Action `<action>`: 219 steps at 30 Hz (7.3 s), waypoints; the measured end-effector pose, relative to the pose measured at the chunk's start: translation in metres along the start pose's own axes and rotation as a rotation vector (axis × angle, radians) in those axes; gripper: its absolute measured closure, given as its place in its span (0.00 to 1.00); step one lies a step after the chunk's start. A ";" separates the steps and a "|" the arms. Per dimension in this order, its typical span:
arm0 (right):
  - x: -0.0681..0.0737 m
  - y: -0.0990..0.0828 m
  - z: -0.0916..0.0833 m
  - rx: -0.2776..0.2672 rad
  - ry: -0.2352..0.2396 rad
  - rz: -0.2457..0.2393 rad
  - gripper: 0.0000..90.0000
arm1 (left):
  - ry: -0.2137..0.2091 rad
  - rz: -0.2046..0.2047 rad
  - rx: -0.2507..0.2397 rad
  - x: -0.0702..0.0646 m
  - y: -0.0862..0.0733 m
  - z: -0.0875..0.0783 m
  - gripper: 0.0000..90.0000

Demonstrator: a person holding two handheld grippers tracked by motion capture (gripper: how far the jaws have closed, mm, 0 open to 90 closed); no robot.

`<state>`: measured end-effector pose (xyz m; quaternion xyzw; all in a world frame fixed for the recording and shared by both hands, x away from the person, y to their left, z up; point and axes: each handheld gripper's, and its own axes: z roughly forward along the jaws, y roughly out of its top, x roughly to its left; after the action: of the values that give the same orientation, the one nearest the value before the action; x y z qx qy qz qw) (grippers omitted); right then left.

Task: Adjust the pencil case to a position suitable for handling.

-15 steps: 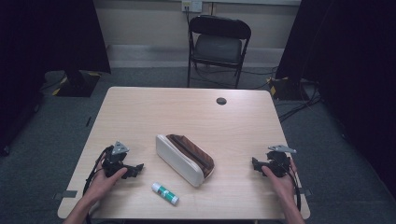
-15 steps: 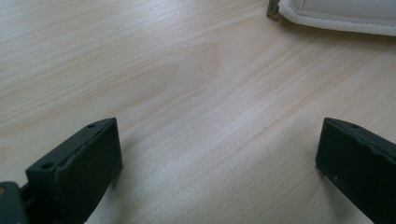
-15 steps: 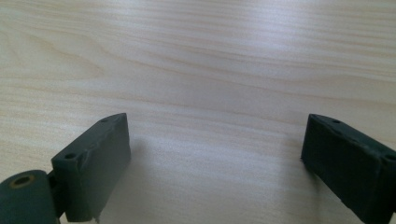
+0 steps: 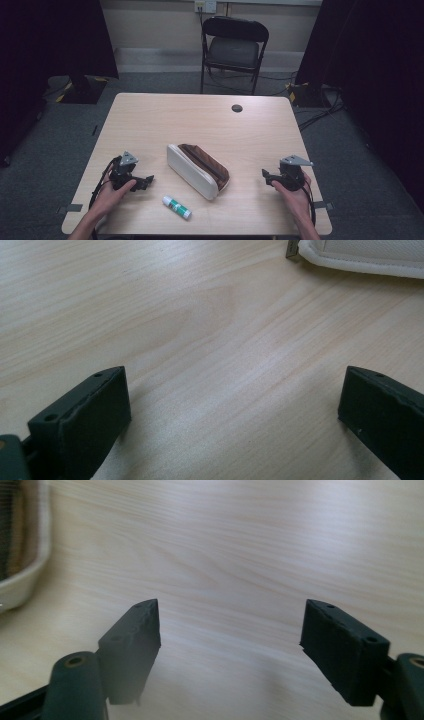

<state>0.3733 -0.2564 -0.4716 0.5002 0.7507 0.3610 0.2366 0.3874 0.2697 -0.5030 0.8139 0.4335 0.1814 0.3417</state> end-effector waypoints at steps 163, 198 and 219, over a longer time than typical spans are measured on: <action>0.027 0.034 0.024 -0.052 0.213 -0.115 0.44 | -0.001 0.000 -0.001 -0.001 0.000 0.000 0.00; 0.036 0.019 0.026 0.005 0.259 -0.154 0.92 | 0.000 -0.002 -0.002 -0.002 0.000 0.000 0.00; 0.039 0.010 -0.003 -0.052 0.261 -0.115 0.52 | 0.000 -0.001 -0.002 -0.002 0.000 0.000 0.00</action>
<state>0.3624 -0.2184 -0.4616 0.3988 0.7928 0.4282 0.1705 0.3867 0.2683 -0.5031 0.8133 0.4339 0.1818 0.3424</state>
